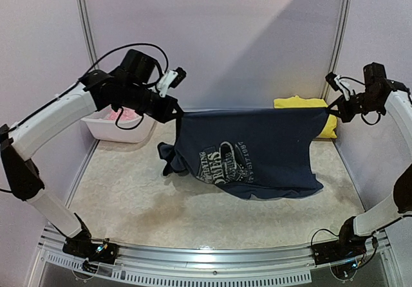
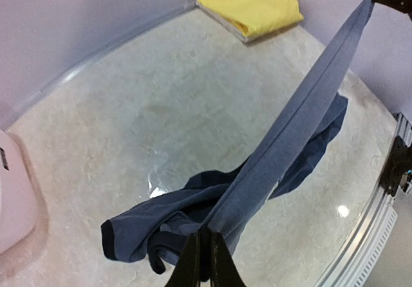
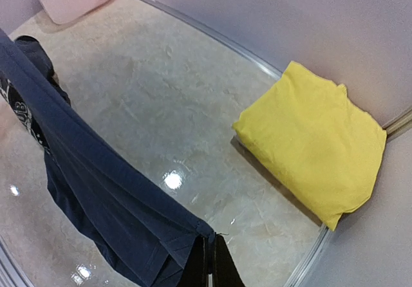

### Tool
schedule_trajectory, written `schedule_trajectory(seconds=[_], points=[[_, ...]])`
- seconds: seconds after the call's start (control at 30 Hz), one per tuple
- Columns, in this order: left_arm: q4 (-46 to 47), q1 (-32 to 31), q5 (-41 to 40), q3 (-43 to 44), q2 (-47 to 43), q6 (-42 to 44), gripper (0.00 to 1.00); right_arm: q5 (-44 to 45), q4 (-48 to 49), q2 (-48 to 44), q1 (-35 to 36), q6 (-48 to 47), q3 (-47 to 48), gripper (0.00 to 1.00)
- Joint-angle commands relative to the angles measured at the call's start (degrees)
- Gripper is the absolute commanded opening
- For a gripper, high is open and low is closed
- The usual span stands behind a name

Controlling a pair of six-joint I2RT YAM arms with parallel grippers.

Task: Fold and stack the mixed laundry pile
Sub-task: Pick up the crumpled tank top from the center of the board, then flatten out the crumpled tank top at the center of the board.

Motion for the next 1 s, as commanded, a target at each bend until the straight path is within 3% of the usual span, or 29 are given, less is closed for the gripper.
schedule_trajectory(seconds=[0.0,0.23,0.5,0.7,0.87,0.97], points=[[2.03,0.02,-7.35,1.21,-8.72,1.54,0.0,-2.04,-4.01,-0.94,-0.12,2.61,9.68,0.0],[-3.7,-3.42,-8.55,8.52,-17.86,3.07,0.0,-5.23,-11.35,-5.57,0.03,1.8,23.14,0.0],[-18.86,-12.01,-14.33,26.72,-20.64,2.96,0.0,-5.06,-14.74,-17.71,0.14,-1.29,26.86,0.0],[-23.19,-15.17,-17.87,34.91,-22.08,4.02,0.0,-5.8,-17.76,-22.51,0.12,-0.8,33.26,0.0],[-23.55,-15.17,-19.49,35.18,-20.64,6.15,0.0,-6.57,-17.06,-22.38,0.13,2.28,37.56,0.0],[-20.28,-15.17,-23.92,28.11,-19.76,8.25,0.0,-6.83,-17.05,-21.65,0.12,3.03,35.44,0.0]])
